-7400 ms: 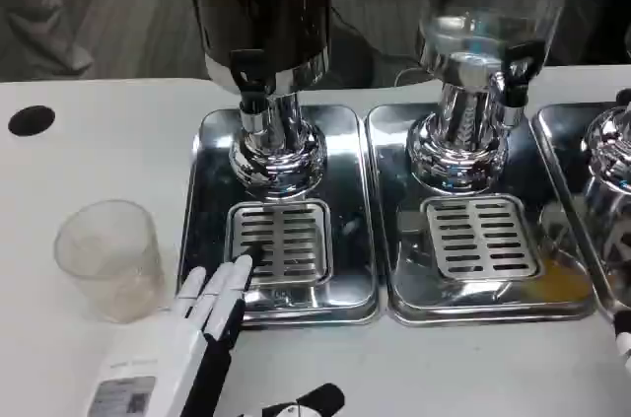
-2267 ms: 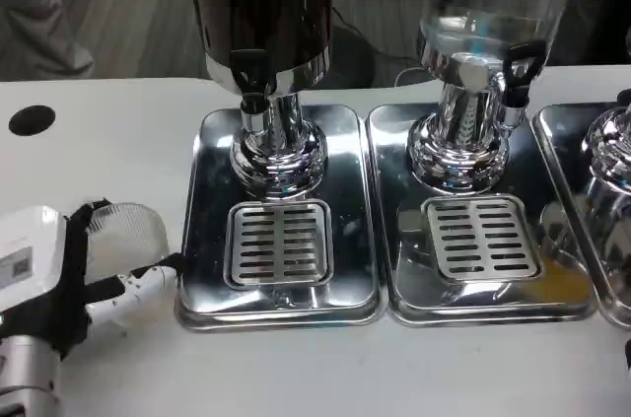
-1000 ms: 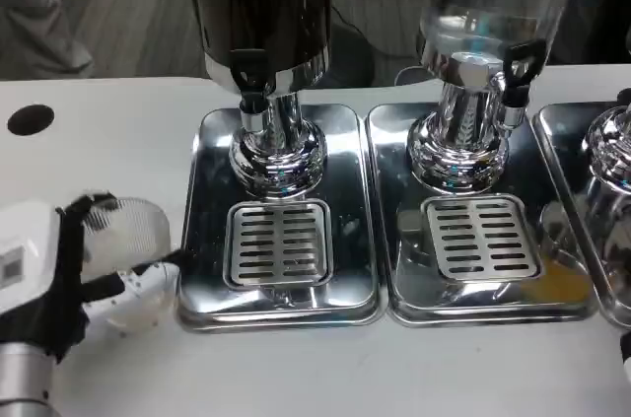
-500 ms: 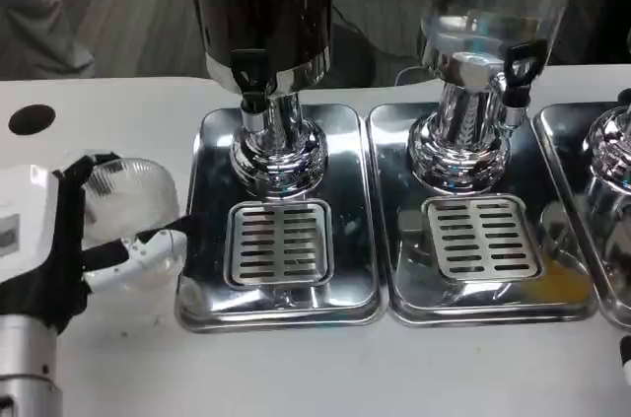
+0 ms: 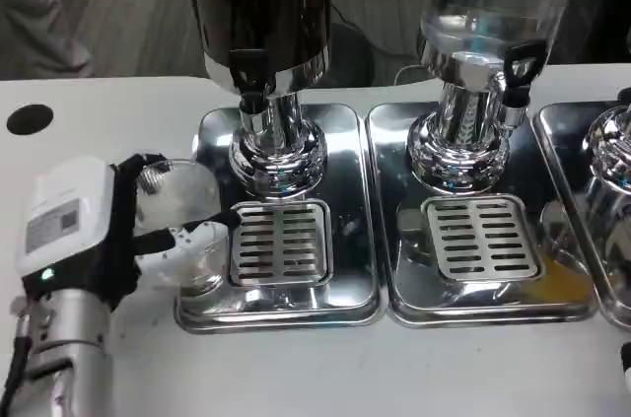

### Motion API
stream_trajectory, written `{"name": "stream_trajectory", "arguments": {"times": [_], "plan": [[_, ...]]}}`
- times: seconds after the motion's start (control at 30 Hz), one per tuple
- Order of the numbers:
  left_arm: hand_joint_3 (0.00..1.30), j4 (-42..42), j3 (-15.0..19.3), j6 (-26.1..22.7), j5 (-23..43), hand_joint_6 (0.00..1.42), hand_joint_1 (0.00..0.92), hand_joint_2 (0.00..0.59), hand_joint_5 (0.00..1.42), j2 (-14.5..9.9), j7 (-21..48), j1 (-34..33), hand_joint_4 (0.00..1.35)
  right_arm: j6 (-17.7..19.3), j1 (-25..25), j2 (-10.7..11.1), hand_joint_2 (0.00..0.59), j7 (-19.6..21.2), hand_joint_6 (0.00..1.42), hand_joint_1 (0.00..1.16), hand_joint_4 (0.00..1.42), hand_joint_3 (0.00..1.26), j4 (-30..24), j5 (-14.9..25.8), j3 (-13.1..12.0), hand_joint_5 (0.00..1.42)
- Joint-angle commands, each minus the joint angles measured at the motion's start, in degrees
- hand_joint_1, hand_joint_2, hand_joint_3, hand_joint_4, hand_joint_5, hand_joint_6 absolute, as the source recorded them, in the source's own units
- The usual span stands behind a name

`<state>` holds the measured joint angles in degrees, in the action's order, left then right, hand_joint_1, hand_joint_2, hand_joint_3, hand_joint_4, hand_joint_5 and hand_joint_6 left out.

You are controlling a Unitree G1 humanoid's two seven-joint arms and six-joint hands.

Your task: Grasp the cup under the faucet to collect the drink, then remove the cup.

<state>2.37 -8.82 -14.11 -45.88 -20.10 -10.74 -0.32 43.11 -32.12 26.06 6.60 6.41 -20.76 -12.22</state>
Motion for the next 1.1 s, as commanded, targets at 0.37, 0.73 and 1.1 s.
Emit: {"name": "stream_trajectory", "arguments": {"times": [0.37, 0.73, 1.1], "plan": [[0.46, -5.52, -4.84, 0.10, -2.44, 0.71, 0.392, 0.101, 0.66, 2.39, -1.92, -6.48, 0.50, 1.60, -0.06, 1.09, 0.452, -0.42, 0.00, 0.26, 0.00, 0.11, 1.86, 0.96, -0.67, 0.00], [0.46, -9.27, -7.40, 0.59, -2.06, 0.71, 0.392, 0.101, 0.66, 3.79, -3.32, -8.98, 0.50, 1.46, 0.91, 1.45, 0.452, -0.72, 0.00, 0.26, 0.00, 0.11, 3.14, 1.19, -0.48, 0.00], [0.46, -10.84, -10.50, 1.23, -2.23, 0.71, 0.388, 0.103, 0.66, 5.23, -3.61, -10.72, 0.50, 1.16, 1.82, 1.36, 0.452, -1.07, 0.00, 0.26, 0.00, 0.11, 3.50, 1.05, -0.19, 0.00]]}}
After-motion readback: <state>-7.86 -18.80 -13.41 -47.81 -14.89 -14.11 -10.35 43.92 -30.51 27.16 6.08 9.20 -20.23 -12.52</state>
